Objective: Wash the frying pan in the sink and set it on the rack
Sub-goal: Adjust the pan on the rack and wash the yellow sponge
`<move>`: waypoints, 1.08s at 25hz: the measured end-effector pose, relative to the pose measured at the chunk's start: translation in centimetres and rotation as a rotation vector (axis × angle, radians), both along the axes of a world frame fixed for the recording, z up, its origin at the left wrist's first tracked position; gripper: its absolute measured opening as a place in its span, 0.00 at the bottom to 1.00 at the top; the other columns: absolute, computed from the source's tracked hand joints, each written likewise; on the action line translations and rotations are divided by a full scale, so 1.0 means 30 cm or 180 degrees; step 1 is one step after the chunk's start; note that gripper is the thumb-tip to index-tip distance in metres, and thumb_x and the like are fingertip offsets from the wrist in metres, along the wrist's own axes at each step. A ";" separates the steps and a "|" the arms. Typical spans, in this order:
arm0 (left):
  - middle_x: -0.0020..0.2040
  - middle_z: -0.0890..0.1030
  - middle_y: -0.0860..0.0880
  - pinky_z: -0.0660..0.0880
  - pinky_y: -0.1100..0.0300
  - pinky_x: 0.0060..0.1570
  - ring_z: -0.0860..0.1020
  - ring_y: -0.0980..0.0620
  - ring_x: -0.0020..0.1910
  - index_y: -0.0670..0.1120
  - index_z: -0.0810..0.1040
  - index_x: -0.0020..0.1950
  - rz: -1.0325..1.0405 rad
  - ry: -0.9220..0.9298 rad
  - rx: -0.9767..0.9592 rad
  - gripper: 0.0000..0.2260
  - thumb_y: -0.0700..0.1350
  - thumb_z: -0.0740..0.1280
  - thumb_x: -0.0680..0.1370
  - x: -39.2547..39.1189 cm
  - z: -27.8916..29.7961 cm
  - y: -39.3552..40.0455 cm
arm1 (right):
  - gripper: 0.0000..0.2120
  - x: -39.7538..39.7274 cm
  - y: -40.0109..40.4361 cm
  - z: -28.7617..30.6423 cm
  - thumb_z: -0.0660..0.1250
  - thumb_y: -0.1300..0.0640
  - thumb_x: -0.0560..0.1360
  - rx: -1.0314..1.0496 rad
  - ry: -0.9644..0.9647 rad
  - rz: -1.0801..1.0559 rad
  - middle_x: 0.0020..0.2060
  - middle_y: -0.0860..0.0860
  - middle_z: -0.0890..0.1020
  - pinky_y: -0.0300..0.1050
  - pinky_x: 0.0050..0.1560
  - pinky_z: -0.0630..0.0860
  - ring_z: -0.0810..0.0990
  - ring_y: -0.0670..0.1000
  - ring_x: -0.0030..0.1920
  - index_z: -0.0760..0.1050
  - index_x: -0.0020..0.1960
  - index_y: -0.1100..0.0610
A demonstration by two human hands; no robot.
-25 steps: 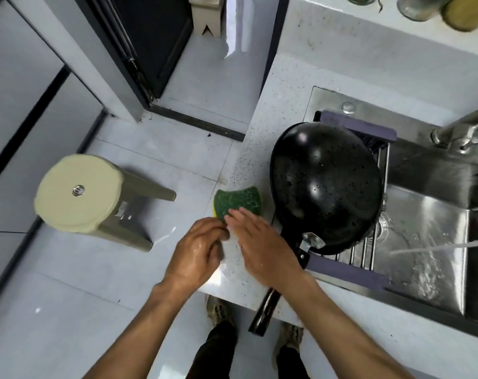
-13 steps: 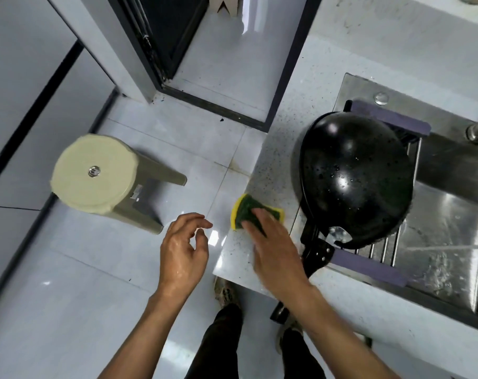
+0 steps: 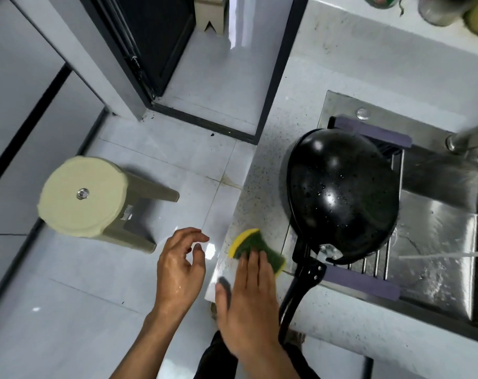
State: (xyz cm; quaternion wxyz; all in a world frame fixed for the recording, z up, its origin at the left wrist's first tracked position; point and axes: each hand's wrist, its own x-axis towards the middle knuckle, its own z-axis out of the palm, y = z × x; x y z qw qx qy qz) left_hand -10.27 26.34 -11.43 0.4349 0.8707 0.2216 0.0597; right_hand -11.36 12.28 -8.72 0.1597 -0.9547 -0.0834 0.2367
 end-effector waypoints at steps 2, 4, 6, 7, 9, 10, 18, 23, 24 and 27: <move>0.53 0.76 0.63 0.78 0.61 0.49 0.77 0.56 0.56 0.53 0.81 0.48 -0.0133 -0.0030 0.0024 0.15 0.33 0.65 0.76 0.036 -0.005 -0.005 | 0.35 -0.032 -0.019 0.007 0.46 0.40 0.81 0.0041 0.0228 0.0055 0.77 0.59 0.63 0.54 0.79 0.50 0.56 0.57 0.79 0.61 0.78 0.62; 0.53 0.77 0.61 0.78 0.54 0.52 0.77 0.57 0.56 0.51 0.82 0.48 -0.0316 -0.0038 -0.0026 0.15 0.32 0.64 0.76 0.085 -0.011 -0.002 | 0.36 0.108 0.002 -0.029 0.39 0.39 0.81 0.0016 0.0230 -0.0068 0.81 0.57 0.47 0.50 0.78 0.37 0.38 0.53 0.79 0.46 0.81 0.60; 0.54 0.79 0.58 0.78 0.50 0.53 0.77 0.56 0.56 0.50 0.82 0.51 -0.0460 0.0077 -0.0033 0.14 0.33 0.64 0.76 0.147 -0.018 0.003 | 0.33 0.296 0.040 -0.050 0.41 0.43 0.83 -0.0041 0.0078 -0.0155 0.80 0.58 0.41 0.51 0.78 0.35 0.35 0.55 0.79 0.41 0.80 0.61; 0.55 0.79 0.57 0.78 0.50 0.54 0.76 0.55 0.56 0.51 0.81 0.54 -0.0539 0.0215 -0.0003 0.14 0.34 0.64 0.77 0.183 -0.022 -0.003 | 0.32 0.391 0.057 -0.050 0.44 0.45 0.84 -0.0160 -0.0006 -0.0190 0.80 0.59 0.42 0.52 0.78 0.37 0.37 0.57 0.80 0.41 0.80 0.62; 0.59 0.78 0.56 0.75 0.54 0.58 0.75 0.54 0.58 0.52 0.79 0.60 -0.0634 0.0554 0.0141 0.14 0.39 0.64 0.78 0.244 -0.025 -0.030 | 0.33 0.553 0.076 -0.031 0.50 0.49 0.83 -0.0415 0.0123 -0.0129 0.80 0.62 0.44 0.55 0.78 0.41 0.41 0.61 0.80 0.42 0.80 0.66; 0.60 0.78 0.55 0.73 0.58 0.58 0.74 0.54 0.59 0.52 0.77 0.62 -0.0668 0.0630 0.0231 0.14 0.41 0.64 0.78 0.293 -0.024 -0.047 | 0.34 0.643 0.087 -0.022 0.51 0.50 0.83 -0.0490 0.0221 -0.0049 0.79 0.64 0.45 0.56 0.78 0.42 0.42 0.63 0.79 0.43 0.79 0.67; 0.65 0.77 0.47 0.70 0.52 0.57 0.72 0.45 0.62 0.48 0.77 0.65 -0.1103 0.0265 0.1323 0.16 0.44 0.65 0.77 0.678 0.002 -0.212 | 0.27 1.275 -0.039 0.003 0.52 0.53 0.81 -0.0308 0.0104 0.0363 0.77 0.59 0.60 0.56 0.75 0.58 0.57 0.59 0.77 0.59 0.77 0.62; 0.73 0.69 0.49 0.60 0.59 0.72 0.64 0.49 0.73 0.48 0.71 0.72 -0.1700 0.0323 0.0990 0.22 0.39 0.62 0.78 0.895 -0.021 -0.265 | 0.22 1.428 -0.252 -0.045 0.50 0.62 0.81 -0.0087 -0.0388 0.0679 0.71 0.63 0.69 0.55 0.67 0.67 0.67 0.63 0.72 0.70 0.71 0.63; 0.74 0.69 0.48 0.60 0.59 0.73 0.64 0.48 0.73 0.47 0.70 0.73 -0.1868 0.0393 0.0945 0.24 0.36 0.63 0.76 0.955 -0.013 -0.268 | 0.21 1.372 -0.250 -0.053 0.50 0.65 0.79 -0.0132 -0.0209 0.1222 0.68 0.65 0.72 0.55 0.64 0.68 0.69 0.64 0.70 0.73 0.67 0.65; 0.65 0.78 0.50 0.72 0.56 0.61 0.74 0.48 0.64 0.48 0.76 0.67 -0.2037 0.0361 0.0937 0.21 0.37 0.63 0.74 1.105 0.029 -0.273 | 0.18 1.434 -0.364 -0.063 0.52 0.61 0.83 0.0017 0.0107 0.1664 0.73 0.67 0.66 0.60 0.72 0.63 0.64 0.66 0.74 0.70 0.69 0.68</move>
